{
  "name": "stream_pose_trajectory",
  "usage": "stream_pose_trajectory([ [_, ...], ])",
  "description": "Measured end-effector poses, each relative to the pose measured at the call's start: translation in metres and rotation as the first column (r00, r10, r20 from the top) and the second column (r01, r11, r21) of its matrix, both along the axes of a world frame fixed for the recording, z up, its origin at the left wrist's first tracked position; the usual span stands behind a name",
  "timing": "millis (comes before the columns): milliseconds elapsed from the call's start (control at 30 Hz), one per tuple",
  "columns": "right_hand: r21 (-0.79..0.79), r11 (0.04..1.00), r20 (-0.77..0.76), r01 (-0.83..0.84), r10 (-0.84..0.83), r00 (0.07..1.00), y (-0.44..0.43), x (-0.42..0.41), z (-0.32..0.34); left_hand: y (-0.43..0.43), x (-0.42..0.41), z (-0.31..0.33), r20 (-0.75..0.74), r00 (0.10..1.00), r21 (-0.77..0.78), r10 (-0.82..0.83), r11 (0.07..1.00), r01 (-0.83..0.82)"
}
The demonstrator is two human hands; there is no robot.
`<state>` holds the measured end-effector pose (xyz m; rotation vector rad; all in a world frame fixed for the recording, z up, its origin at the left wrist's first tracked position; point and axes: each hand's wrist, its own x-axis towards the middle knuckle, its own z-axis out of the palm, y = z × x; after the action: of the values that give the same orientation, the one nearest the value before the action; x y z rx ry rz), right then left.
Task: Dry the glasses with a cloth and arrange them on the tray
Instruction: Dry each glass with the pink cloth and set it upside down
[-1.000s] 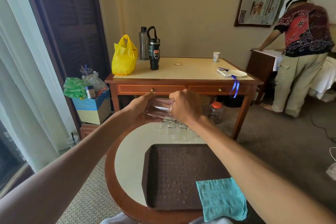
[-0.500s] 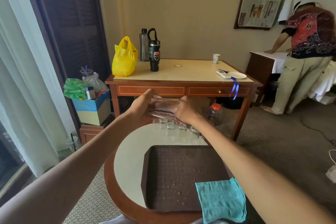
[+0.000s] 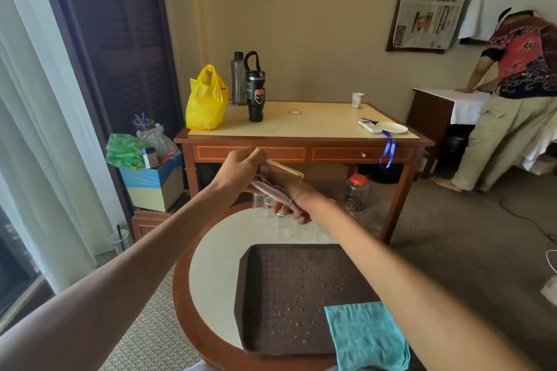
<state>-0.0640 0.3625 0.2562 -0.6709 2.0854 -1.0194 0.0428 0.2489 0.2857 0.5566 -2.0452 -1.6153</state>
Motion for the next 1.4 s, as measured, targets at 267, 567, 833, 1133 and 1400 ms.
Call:
stream_pose_trajectory([
  [267,-0.141,0.987,-0.939,-0.082,-0.108,0.325,0.009,0.004,0.017,-0.009,0.009,-0.006,0.022,0.991,0.525,-0.130,0.846,0.099],
  [567,-0.062,0.994,-0.768,0.092,-0.106,0.631,-0.008,-0.017,-0.005,-0.005,0.001,0.000,0.009,1.000,0.186,-0.008,0.982,0.006],
  [833,-0.029,0.999,-0.386,-0.020,0.007,0.922,-0.009,-0.012,0.005,-0.005,0.005,-0.008,-0.073,0.997,0.303,-0.026,0.952,0.047],
  [1133,-0.097,0.988,-0.970,-0.117,-0.068,0.234,-0.004,-0.003,0.016,-0.009,0.004,-0.002,0.193,0.980,0.446,-0.037,0.893,-0.055],
  [1400,0.007,1.000,0.052,0.018,-0.019,0.998,-0.006,0.009,0.008,-0.012,0.000,-0.007,0.014,0.994,0.061,0.105,0.993,-0.105],
])
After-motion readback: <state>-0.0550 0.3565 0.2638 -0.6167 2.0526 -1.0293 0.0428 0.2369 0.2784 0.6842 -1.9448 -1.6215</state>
